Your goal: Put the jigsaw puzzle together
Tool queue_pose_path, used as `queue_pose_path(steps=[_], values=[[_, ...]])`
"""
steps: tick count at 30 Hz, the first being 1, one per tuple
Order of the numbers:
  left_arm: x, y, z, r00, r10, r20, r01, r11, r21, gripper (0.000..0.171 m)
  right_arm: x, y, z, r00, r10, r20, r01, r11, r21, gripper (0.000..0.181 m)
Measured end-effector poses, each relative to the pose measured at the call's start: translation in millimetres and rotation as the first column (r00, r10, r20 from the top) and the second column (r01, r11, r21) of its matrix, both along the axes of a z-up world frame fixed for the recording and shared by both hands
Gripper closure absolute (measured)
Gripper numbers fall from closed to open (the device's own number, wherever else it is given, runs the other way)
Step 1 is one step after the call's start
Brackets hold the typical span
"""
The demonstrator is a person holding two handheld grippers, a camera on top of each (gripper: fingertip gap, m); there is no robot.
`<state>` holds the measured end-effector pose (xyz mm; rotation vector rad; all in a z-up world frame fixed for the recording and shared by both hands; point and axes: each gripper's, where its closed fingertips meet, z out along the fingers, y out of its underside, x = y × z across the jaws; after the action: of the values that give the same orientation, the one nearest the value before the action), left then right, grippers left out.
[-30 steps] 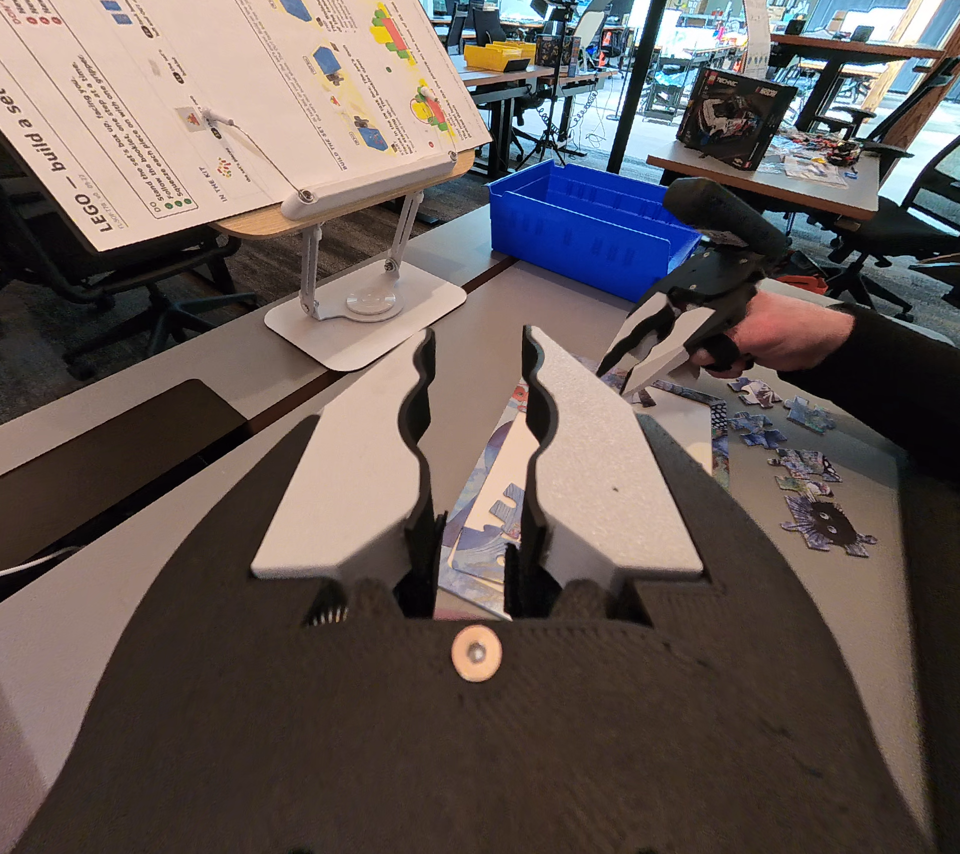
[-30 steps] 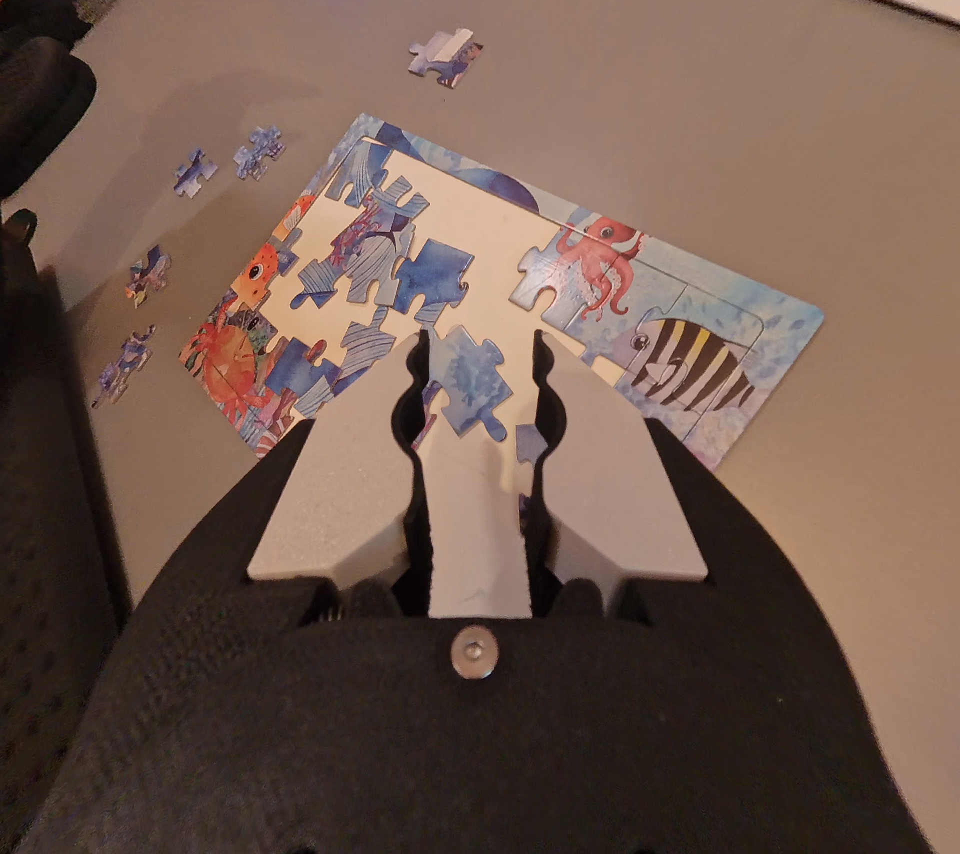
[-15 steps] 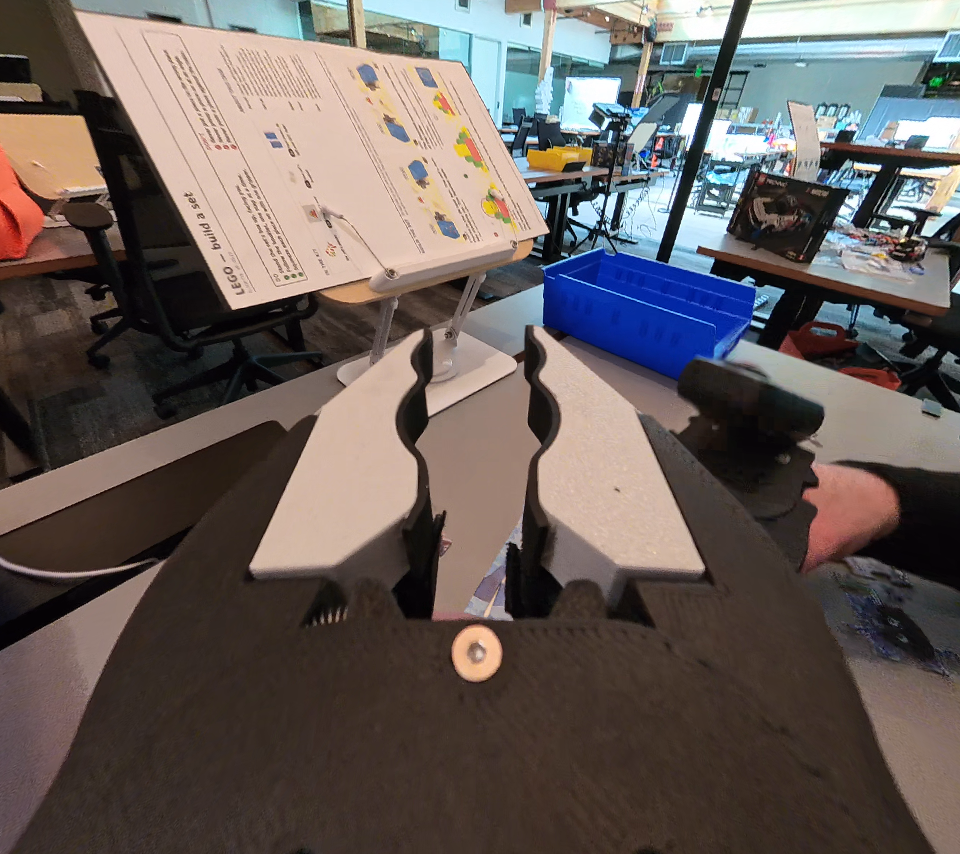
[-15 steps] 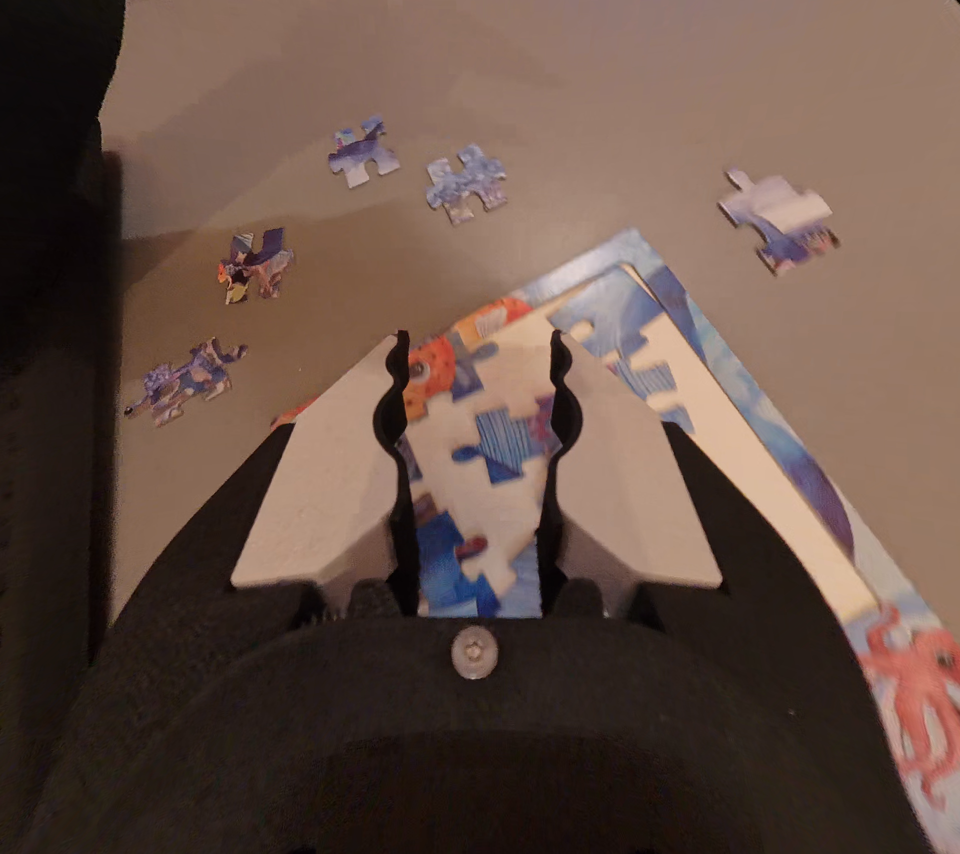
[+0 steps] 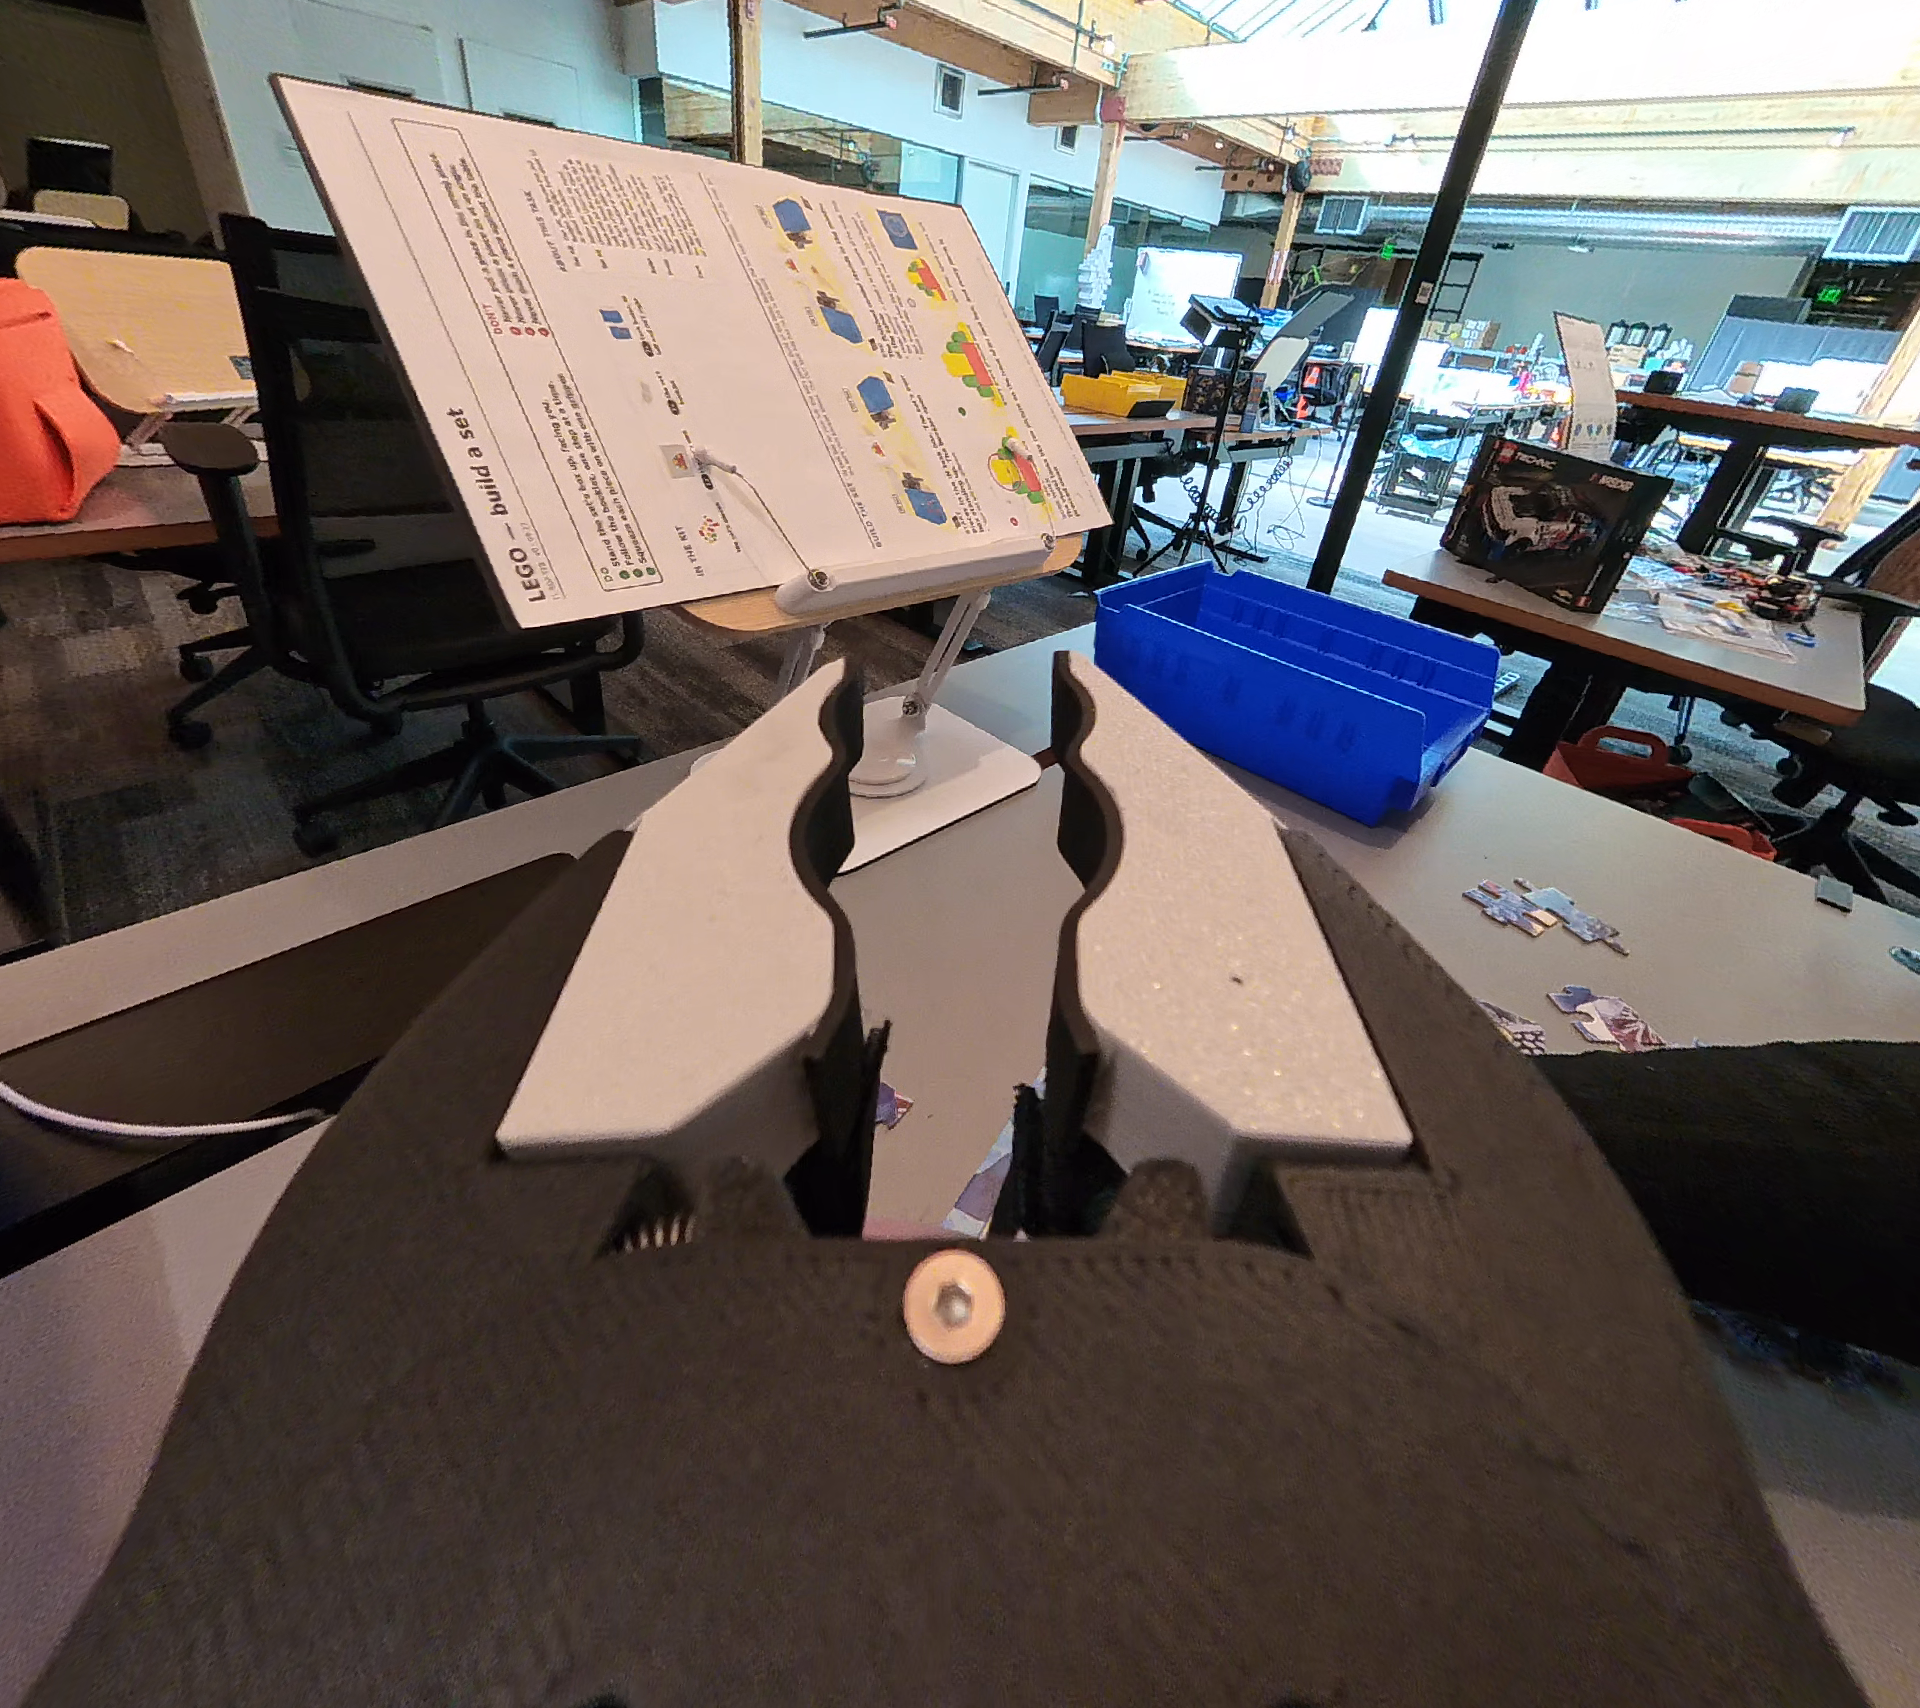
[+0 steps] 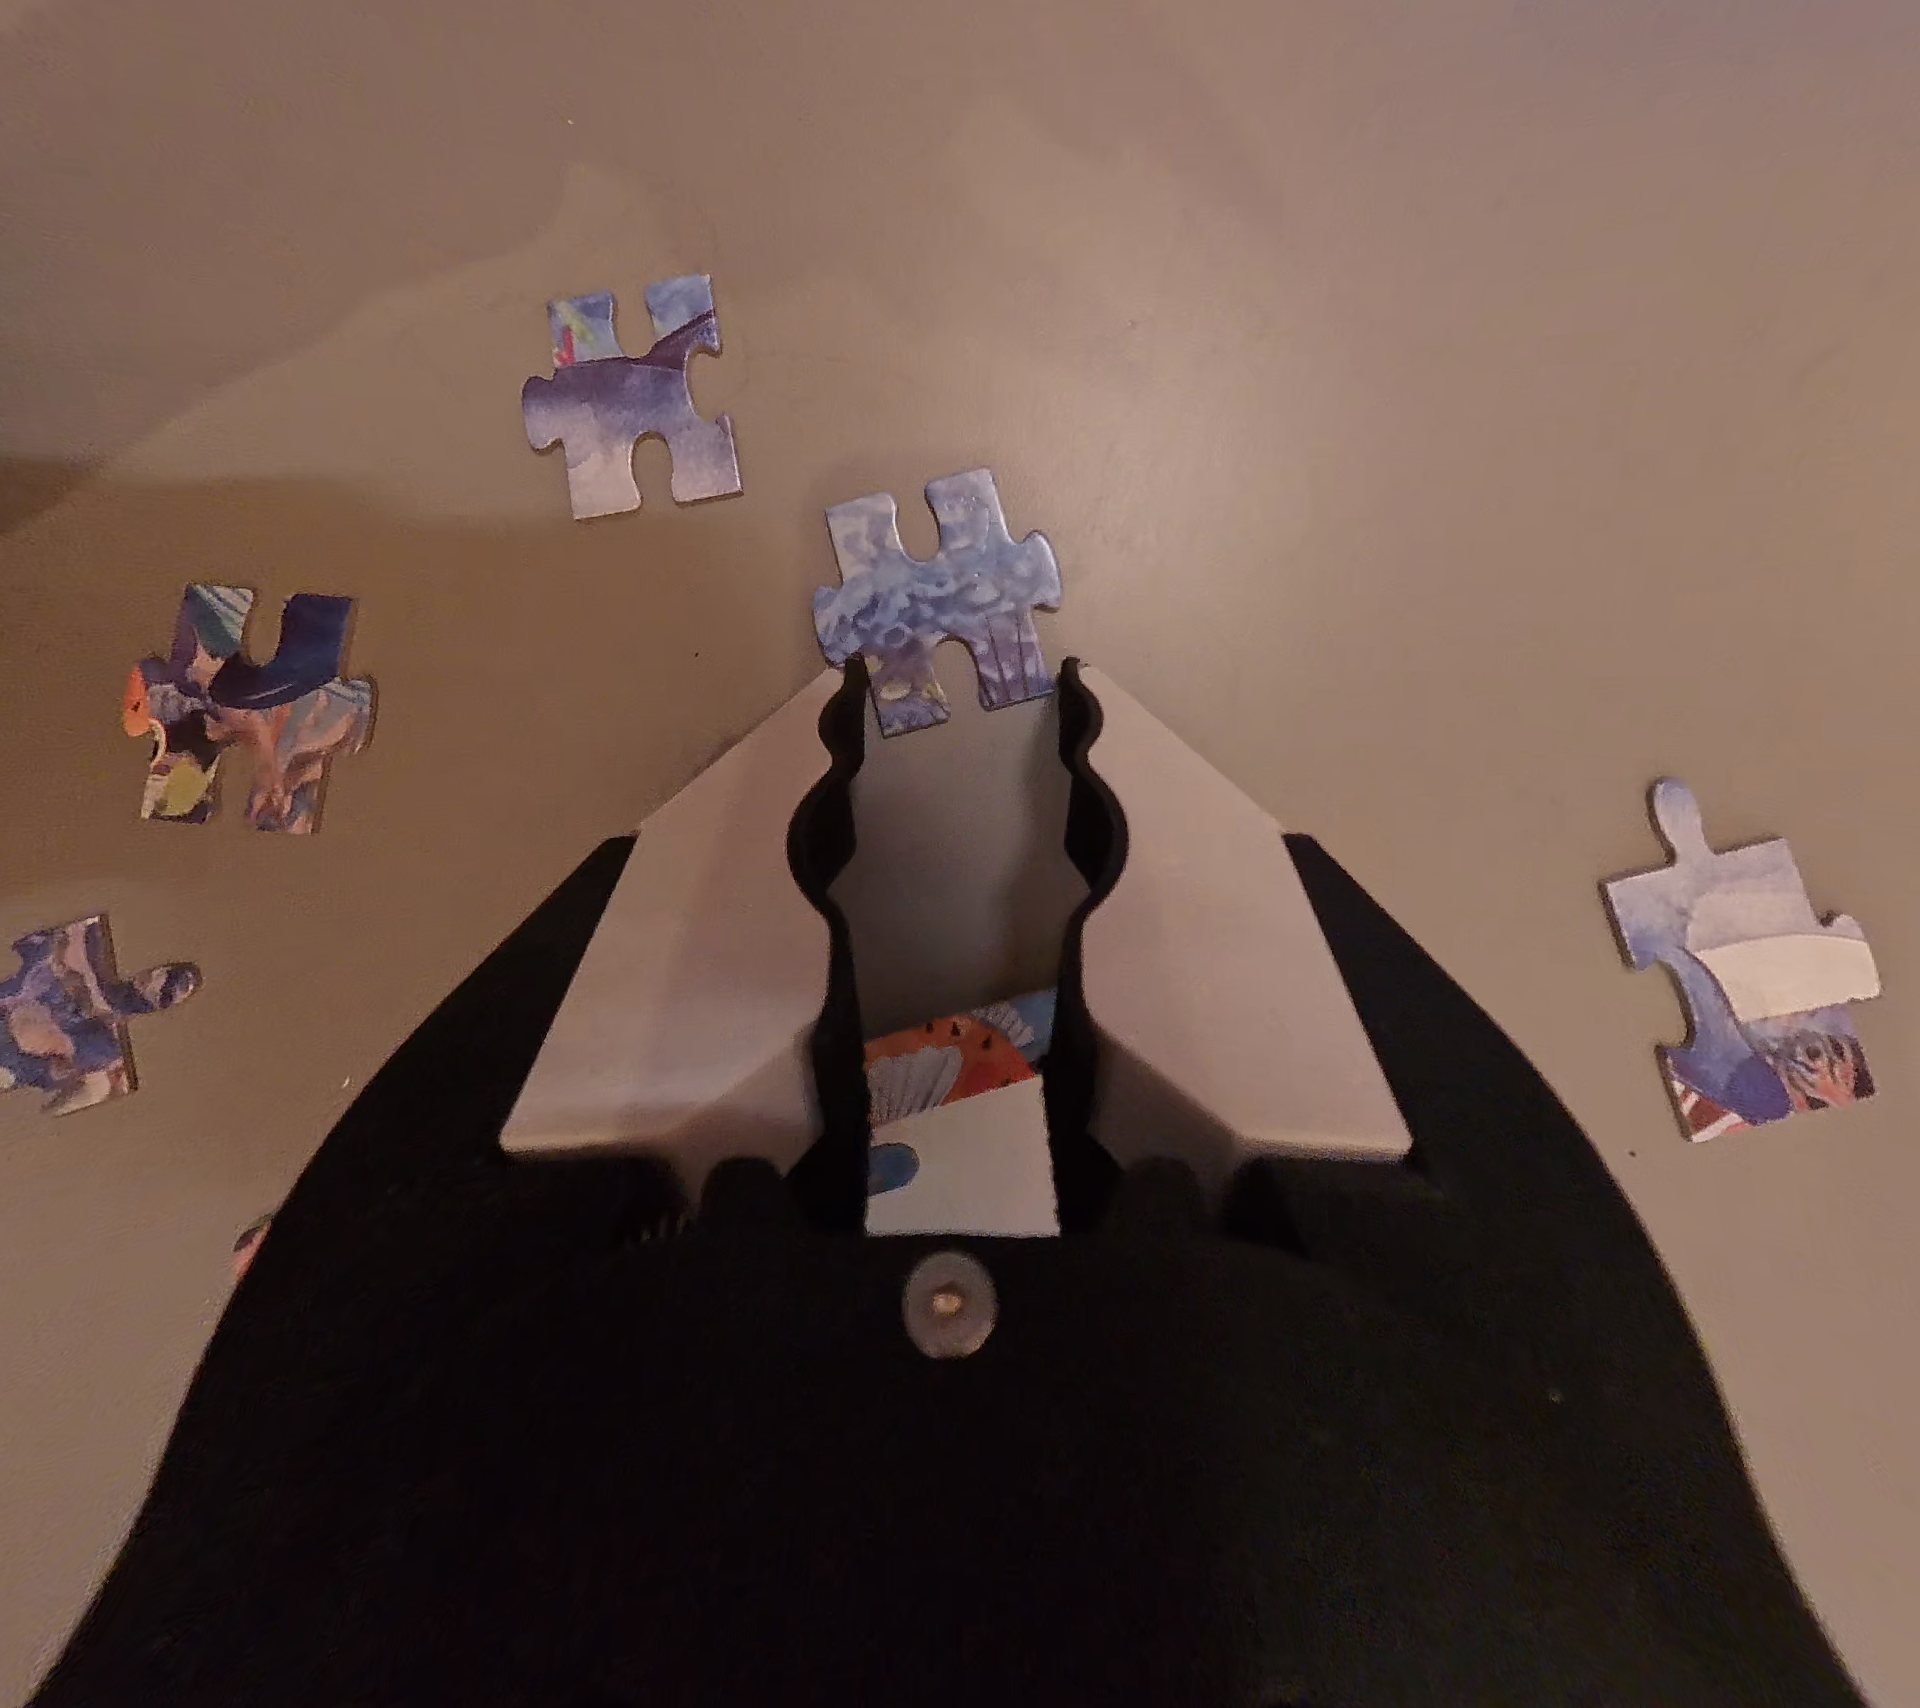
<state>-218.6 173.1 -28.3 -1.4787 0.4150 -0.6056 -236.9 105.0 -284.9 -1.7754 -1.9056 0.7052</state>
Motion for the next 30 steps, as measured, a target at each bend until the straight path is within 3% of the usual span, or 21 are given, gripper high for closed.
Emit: queue_pose_path(steps=[7,12,15,23,26,30], values=[[-4,-1,-1,1.000,0.009,0.004,-0.009,1.000,0.000,0.137,5,-2,4,1.000,0.009,-0.007,-0.009,1.000,-0.007,0.149],[-7,0,-4,1.000,0.010,0.012,-0.010,1.000,-0.010,0.136,31,4,26,1.000,-0.018,-0.013,0.018,1.000,0.018,0.149],[-3,2,-9,1.000,0.003,0.004,-0.003,1.000,-0.023,0.136,71,15,44,0.998,-0.065,-0.014,0.065,0.997,0.043,0.149],[36,10,-31,0.995,-0.086,-0.041,0.082,0.993,-0.091,0.135,227,47,65,0.953,-0.302,0.014,0.300,0.952,0.062,0.149],[62,13,-48,0.986,-0.134,-0.103,0.120,0.984,-0.132,0.134,266,55,58,0.934,-0.355,0.035,0.349,0.930,0.113,0.149],[92,14,-74,0.965,-0.193,-0.180,0.159,0.969,-0.188,0.133,292,54,35,0.935,-0.341,0.094,0.329,0.936,0.130,0.149]])
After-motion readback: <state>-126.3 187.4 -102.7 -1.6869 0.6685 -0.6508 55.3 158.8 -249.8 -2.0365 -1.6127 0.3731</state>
